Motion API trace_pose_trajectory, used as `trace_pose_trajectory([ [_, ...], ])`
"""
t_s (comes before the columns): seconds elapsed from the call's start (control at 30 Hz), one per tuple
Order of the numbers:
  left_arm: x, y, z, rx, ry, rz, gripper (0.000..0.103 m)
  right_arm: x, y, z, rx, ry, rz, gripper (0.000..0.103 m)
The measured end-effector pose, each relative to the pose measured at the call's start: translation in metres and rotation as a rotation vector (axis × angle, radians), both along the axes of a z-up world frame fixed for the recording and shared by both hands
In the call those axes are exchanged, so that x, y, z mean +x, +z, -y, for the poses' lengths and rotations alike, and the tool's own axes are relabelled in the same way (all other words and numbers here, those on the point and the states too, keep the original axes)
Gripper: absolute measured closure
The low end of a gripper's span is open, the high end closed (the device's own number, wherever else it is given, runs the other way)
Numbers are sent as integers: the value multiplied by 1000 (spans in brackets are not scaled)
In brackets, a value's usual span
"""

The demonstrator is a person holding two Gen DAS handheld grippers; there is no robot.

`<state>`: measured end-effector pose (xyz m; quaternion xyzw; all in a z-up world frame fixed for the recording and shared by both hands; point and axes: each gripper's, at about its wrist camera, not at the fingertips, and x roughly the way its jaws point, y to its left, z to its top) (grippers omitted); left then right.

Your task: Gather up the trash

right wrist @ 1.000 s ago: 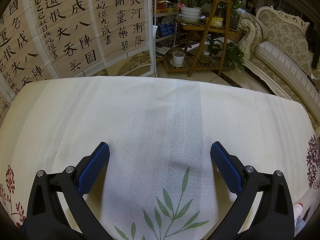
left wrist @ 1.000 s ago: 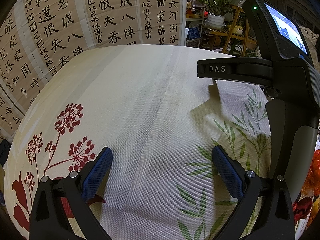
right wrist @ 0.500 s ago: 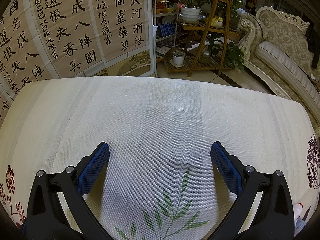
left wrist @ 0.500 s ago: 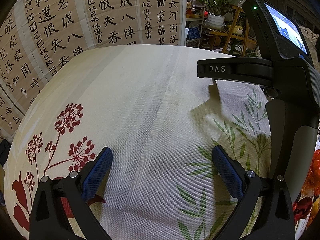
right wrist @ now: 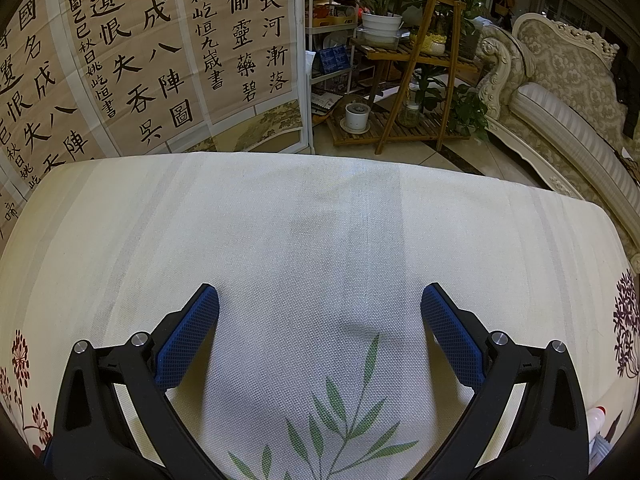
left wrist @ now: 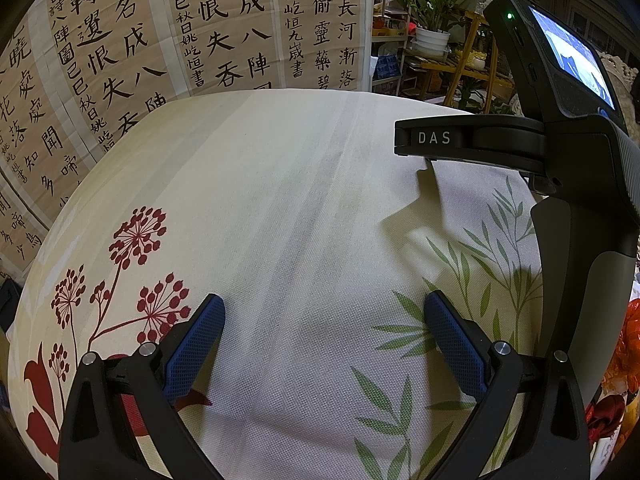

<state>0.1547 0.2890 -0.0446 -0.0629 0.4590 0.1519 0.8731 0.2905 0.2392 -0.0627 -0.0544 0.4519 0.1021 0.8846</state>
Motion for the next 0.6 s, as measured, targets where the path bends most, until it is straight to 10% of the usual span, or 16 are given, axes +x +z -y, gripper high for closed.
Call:
trace_pose_trajectory([
  [0.6,0,0,0,-1,0,0,5,0,0,0,0,0,1,4],
])
